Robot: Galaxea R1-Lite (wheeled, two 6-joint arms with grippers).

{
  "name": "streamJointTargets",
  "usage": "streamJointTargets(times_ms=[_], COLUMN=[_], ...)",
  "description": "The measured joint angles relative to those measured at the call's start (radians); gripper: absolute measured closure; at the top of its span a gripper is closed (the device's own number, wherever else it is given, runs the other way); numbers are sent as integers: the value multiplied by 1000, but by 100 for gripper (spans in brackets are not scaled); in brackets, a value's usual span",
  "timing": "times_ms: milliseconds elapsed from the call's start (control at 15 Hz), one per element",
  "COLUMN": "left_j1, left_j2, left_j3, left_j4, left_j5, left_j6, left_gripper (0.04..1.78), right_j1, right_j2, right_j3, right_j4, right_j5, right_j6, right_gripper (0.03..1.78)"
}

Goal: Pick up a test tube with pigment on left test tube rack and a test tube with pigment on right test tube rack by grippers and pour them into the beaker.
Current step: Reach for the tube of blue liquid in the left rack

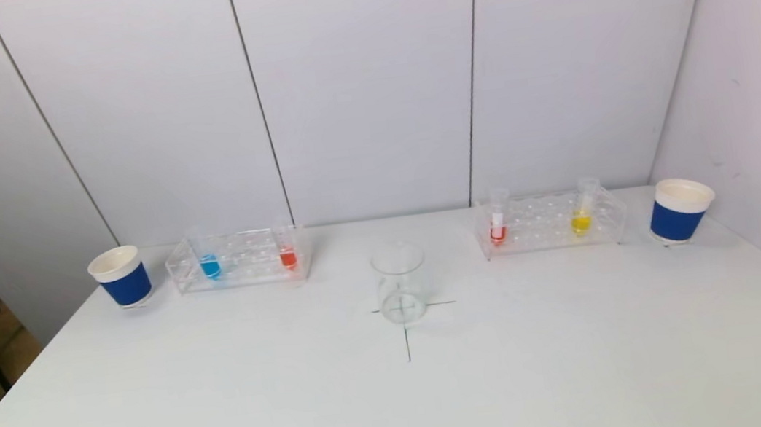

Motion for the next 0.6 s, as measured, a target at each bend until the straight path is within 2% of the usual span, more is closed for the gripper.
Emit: streamJointTargets(times_ms=[600], left_j1=[0], left_j2=[0], left_j3=[0], left_j4=[0], left_j5=[0], left_j6=[0], left_gripper=[6], right_j1=[0], right_j2=[0], right_j3=[0], right_j4=[0], right_j5=[1], right_j6=[0], right_gripper=[5])
